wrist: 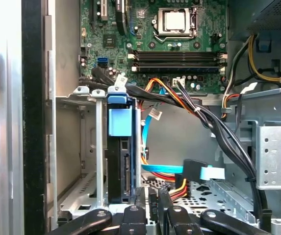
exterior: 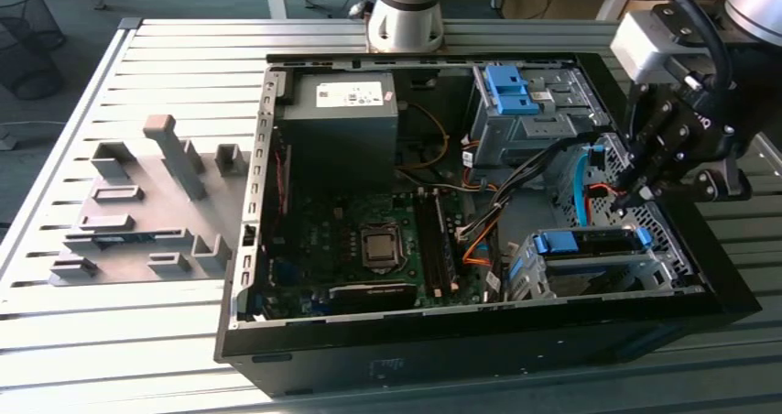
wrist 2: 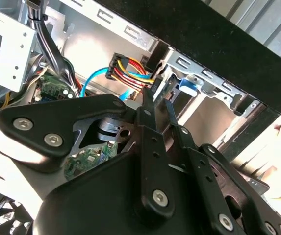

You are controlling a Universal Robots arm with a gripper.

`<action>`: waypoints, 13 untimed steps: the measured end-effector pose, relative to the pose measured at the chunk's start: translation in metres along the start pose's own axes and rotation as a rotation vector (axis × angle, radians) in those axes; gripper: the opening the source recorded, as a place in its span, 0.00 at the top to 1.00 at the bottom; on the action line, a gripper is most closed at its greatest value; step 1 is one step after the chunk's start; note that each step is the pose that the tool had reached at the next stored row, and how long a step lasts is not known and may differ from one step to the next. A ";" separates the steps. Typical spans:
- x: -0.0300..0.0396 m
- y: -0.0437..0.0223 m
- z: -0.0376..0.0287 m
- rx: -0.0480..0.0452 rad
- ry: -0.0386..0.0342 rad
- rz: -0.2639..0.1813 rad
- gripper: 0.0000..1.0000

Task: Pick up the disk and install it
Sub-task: 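Insert the first disk wire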

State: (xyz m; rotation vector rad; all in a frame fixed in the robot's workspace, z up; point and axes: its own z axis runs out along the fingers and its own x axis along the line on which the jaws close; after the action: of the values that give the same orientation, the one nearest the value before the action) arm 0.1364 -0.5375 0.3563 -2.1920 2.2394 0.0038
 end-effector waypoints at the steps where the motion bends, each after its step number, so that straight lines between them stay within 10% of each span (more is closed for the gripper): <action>1: -0.0018 0.0001 0.0005 0.0000 0.0011 0.000 0.75; 9: -0.0042 0.0001 0.0063 0.0009 0.0419 0.000 0.75; 13: -0.0046 0.0001 0.0080 0.0009 0.0438 0.000 0.75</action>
State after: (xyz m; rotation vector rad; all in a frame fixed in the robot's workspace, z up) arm 0.1365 -0.5328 0.3483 -2.2132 2.2611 -0.0457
